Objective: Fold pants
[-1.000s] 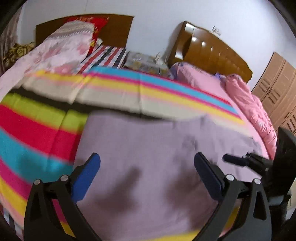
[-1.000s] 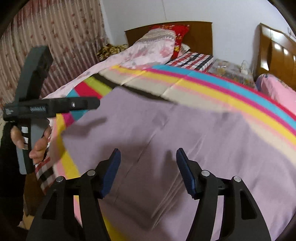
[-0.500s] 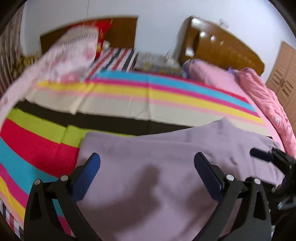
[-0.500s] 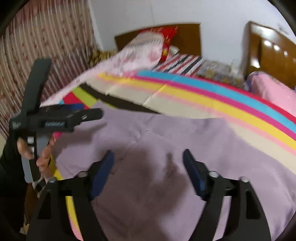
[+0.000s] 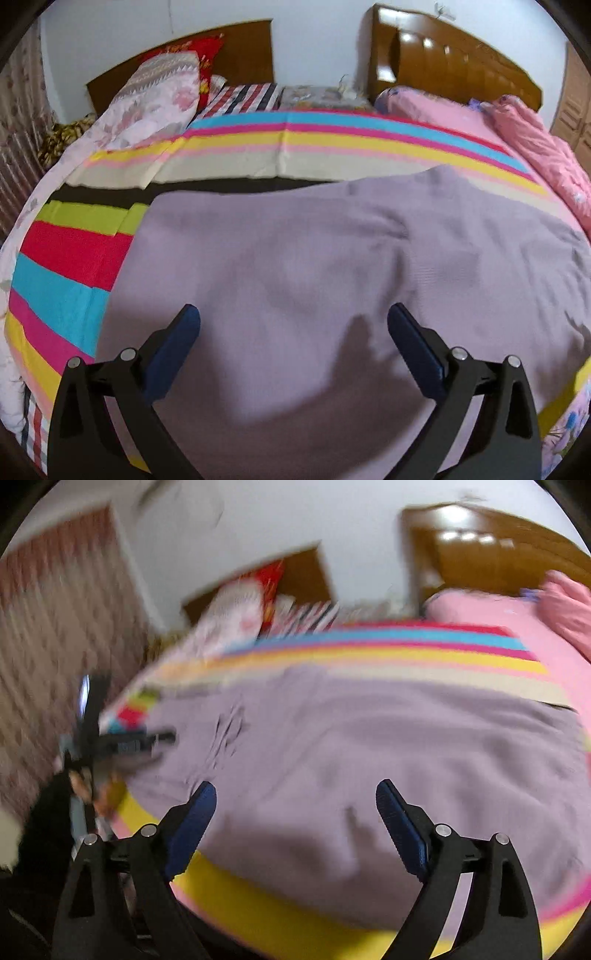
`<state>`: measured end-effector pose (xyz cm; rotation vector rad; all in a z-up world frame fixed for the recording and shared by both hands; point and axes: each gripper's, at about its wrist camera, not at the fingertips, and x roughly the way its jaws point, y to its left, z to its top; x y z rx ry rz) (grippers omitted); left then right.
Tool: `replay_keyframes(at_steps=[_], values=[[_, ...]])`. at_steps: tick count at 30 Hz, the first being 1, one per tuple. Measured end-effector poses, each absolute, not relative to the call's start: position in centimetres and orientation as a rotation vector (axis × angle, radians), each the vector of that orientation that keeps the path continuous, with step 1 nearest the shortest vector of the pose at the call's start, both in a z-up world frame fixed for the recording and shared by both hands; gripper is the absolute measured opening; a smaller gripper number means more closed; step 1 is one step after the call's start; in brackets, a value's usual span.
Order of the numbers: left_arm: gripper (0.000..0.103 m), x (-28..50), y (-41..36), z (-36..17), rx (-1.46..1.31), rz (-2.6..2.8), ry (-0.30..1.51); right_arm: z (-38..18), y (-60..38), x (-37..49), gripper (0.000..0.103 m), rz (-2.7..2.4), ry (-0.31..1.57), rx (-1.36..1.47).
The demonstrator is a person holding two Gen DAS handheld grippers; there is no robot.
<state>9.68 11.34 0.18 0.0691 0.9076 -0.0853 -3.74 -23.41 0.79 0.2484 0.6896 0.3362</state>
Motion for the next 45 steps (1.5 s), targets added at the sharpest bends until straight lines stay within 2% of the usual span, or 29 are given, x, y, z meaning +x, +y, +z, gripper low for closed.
replay_keyframes(at_steps=[4,8,15,25,29,31,32,35,39,41,45], values=[[0.101,6.8,7.8,1.0,0.090,-0.157,0.841,1.3,-31.4,-9.3,0.086,0.189,0.578,0.465],[0.101,5.8,4.7,0.4,0.102,-0.212,0.822,-1.1,-37.0,-12.2,0.086,0.089,0.603,0.671],[0.102,6.1,1.9,-3.0,0.204,-0.211,0.903,-4.6,-39.5,-10.1,0.086,-0.006,0.765,0.729],[0.102,6.4,2.3,-3.5,0.198,-0.223,0.893,-4.9,-42.1,-7.1,0.089,-0.052,0.760,0.926],[0.102,6.3,2.4,-3.5,0.195,-0.229,0.886,-4.9,-39.8,-6.1,0.085,0.060,0.845,0.904],[0.102,6.2,2.4,-3.6,0.194,-0.230,0.884,-4.4,-39.4,-6.0,0.076,-0.038,0.828,0.814],[0.102,6.2,2.5,-3.6,0.194,-0.232,0.882,-4.5,-39.9,-5.9,0.075,-0.091,0.804,0.817],[0.102,6.1,2.4,-3.6,0.193,-0.235,0.878,-5.0,-41.2,-5.3,0.076,-0.096,0.767,0.894],[0.102,6.0,2.4,-3.6,0.196,-0.229,0.876,-5.1,-38.6,-3.7,0.075,0.072,0.852,0.810],[0.102,6.0,2.3,-3.6,0.196,-0.229,0.875,-4.8,-38.2,-3.5,0.073,0.006,0.834,0.753],[0.102,6.0,2.3,-3.6,0.197,-0.229,0.873,-5.7,-40.7,-3.0,0.069,-0.076,0.743,0.926]])
